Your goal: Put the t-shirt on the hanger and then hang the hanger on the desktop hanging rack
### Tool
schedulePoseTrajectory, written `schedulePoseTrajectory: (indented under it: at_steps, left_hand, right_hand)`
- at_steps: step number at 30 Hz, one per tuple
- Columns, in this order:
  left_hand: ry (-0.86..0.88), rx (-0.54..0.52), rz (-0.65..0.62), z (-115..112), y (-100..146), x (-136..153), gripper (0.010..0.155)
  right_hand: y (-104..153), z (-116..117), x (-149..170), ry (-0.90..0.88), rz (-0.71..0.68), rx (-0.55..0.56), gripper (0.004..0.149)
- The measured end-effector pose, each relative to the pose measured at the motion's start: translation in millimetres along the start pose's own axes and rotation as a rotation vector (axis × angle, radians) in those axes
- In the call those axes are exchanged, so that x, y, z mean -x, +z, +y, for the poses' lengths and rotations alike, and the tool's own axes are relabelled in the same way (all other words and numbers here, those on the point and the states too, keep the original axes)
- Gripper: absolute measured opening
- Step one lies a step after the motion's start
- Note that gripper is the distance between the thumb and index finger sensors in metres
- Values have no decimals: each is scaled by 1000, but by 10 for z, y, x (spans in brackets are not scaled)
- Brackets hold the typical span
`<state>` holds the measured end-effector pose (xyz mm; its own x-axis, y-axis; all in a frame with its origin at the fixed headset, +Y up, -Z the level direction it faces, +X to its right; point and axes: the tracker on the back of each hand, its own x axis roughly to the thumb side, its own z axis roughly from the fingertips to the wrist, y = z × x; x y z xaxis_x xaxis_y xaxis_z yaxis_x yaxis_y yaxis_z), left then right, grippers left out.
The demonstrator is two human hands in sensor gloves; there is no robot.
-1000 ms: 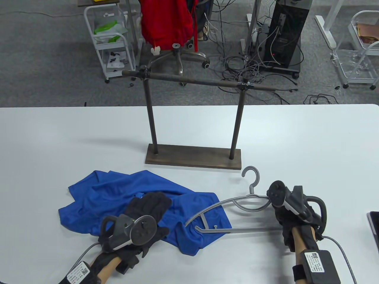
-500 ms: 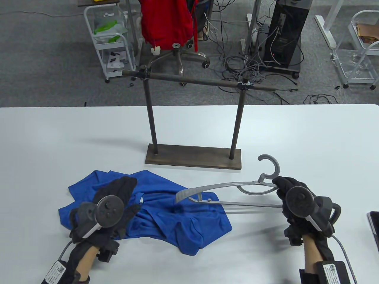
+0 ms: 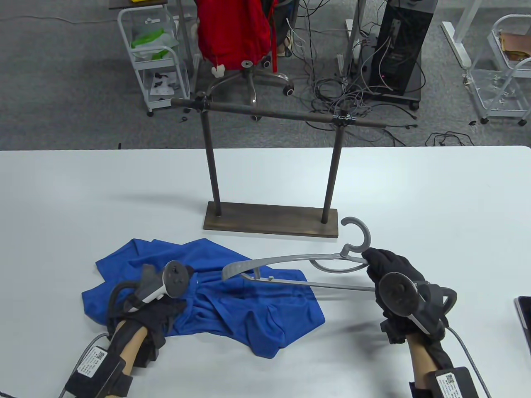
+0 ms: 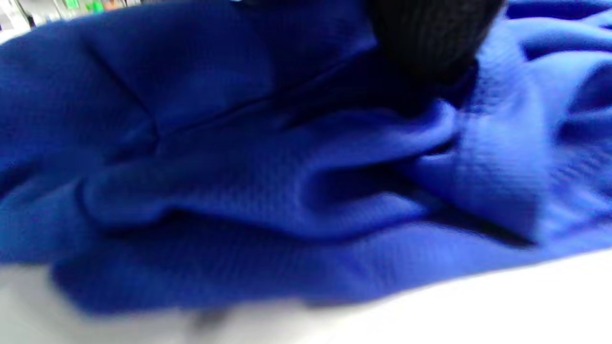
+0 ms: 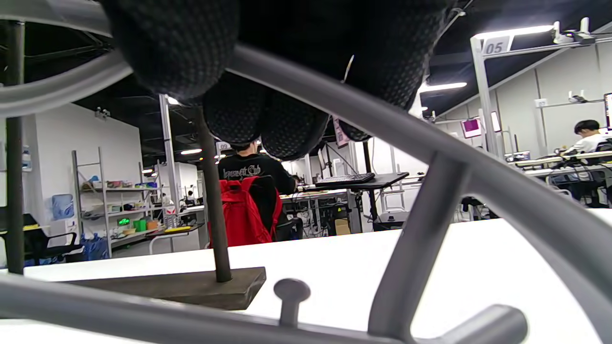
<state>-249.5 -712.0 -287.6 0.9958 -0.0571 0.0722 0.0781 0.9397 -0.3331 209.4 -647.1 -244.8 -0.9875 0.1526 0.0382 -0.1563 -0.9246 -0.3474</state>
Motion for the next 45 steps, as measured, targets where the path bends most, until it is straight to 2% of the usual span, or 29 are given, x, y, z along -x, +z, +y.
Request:
schedulePoseTrajectory:
  at_steps: [2,4,10,14,21,27,31,34,37,40,45]
  left_hand:
    - [20,-89,6,65,39,20,53]
    - [87,-121,-27,141,95,52,46]
    - [302,-243,-134,403,354,149,51]
    - [312,-272,-177,493,471,111,53]
    - [360,-261,-262,549,579,-5,55]
    - [355,-340,-327,585,734,-239,56]
    - [384,-287,-439,580,842,-481,55]
    - [333,-317,-462,563,955,-658,55]
    - [237,-394,-444,549,1004,-702,56]
    - [272,-339,-458,529,989,-730,55]
    - [194,-378,-438,506,1011,-781,53]
  right_hand:
    - [13,-7,-48,1,-12,6,46]
    - [30,-23,-92,-4,-40,31,46]
    - [91,-81,-267,0,-97,54,46]
    - [135,-102,-398,39,-136,70,46]
    - [286,-159,-714,163,-245,204,46]
    - [532,-248,-1137,114,-390,365,46]
    - [707,-224,-1444,142,-497,424,45]
    - [816,-184,-1610,215,-594,488,45]
    - [811,-191,-1595,205,-588,479,45]
    - [796,-173,-1575,193,-585,463,45]
    - [791,-162,-1580,205,-585,457,45]
